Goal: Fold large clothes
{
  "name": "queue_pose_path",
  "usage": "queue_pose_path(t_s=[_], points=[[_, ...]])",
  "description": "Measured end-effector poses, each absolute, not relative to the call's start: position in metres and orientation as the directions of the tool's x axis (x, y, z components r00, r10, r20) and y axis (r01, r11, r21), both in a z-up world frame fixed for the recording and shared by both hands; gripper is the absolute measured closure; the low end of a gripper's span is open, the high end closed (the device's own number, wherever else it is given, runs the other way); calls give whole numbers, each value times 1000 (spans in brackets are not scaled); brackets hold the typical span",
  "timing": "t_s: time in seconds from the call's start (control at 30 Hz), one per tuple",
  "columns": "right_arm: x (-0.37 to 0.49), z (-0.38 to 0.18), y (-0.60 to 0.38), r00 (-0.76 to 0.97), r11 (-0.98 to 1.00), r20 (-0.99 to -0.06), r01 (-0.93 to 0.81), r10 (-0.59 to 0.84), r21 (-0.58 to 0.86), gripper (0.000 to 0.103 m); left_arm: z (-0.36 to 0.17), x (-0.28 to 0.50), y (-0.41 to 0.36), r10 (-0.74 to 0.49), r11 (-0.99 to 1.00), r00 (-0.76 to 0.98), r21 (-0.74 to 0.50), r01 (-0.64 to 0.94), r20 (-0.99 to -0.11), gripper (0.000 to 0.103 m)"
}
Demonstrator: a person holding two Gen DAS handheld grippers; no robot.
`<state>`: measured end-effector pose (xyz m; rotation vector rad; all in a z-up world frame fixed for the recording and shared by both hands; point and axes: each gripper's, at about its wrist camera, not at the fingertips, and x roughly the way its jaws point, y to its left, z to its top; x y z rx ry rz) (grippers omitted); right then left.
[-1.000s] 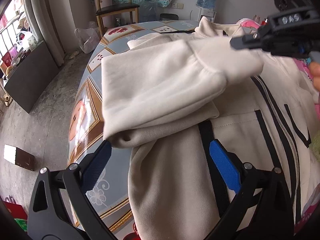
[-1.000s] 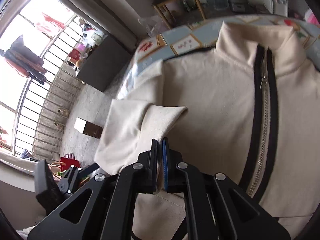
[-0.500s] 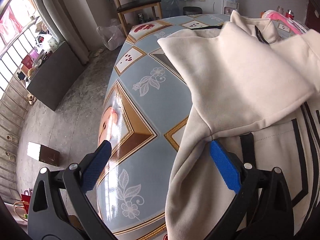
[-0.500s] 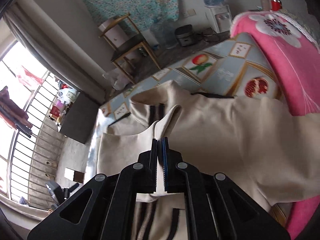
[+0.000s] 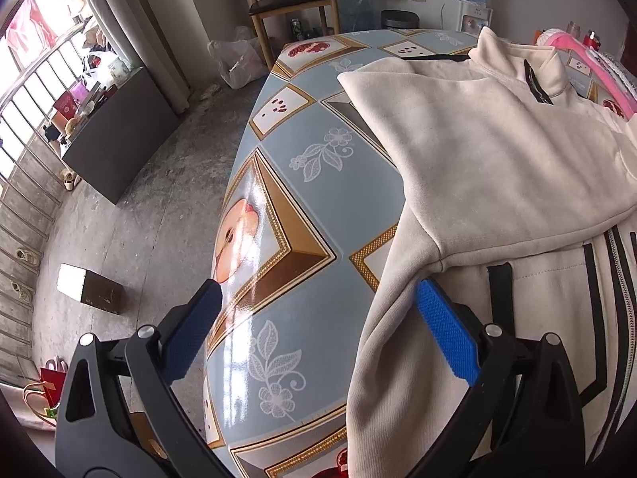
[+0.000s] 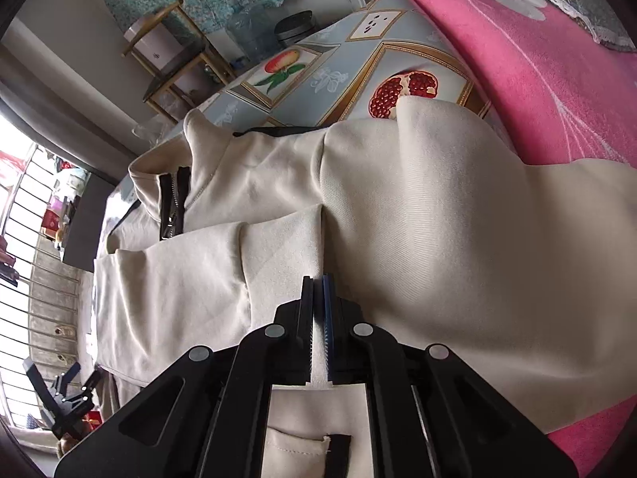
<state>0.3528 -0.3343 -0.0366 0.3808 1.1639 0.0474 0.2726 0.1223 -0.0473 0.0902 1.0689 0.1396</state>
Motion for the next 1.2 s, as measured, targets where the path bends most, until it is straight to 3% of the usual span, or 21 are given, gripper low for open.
queue_pose_path(t_s=[0.13,0.27,0.33,0.4,0.57,0.77,0.97,1.2], points=[[345,-30,-339,418,970,-907,194,55,148,98,-33,268,123,154,988,493,138,-69,-857,8],[335,-4,-327,480,983,-875,122,64,138,96,-12,272,124,119,993,519,96,-71,-847,8],[335,3,-308,477,988,-871,33,117,151,87,-2,279,120,108,994,534,89,-62,-839,8],[335,3,-286,470,987,-868,-37,158,159,61,3,292,110,92,996,540,79,-46,-836,8],[343,-33,-241,390,982,-904,-129,176,135,60,-18,331,69,45,998,501,64,20,-864,8],[335,-40,-235,378,992,-924,-124,54,7,60,-54,356,19,81,987,467,137,87,-880,8],[329,-7,-284,404,989,-903,-48,148,140,59,-61,356,20,63,991,486,112,74,-872,6],[369,-31,-312,378,955,-891,56,251,292,58,-64,355,33,-16,997,487,20,68,-873,6]])
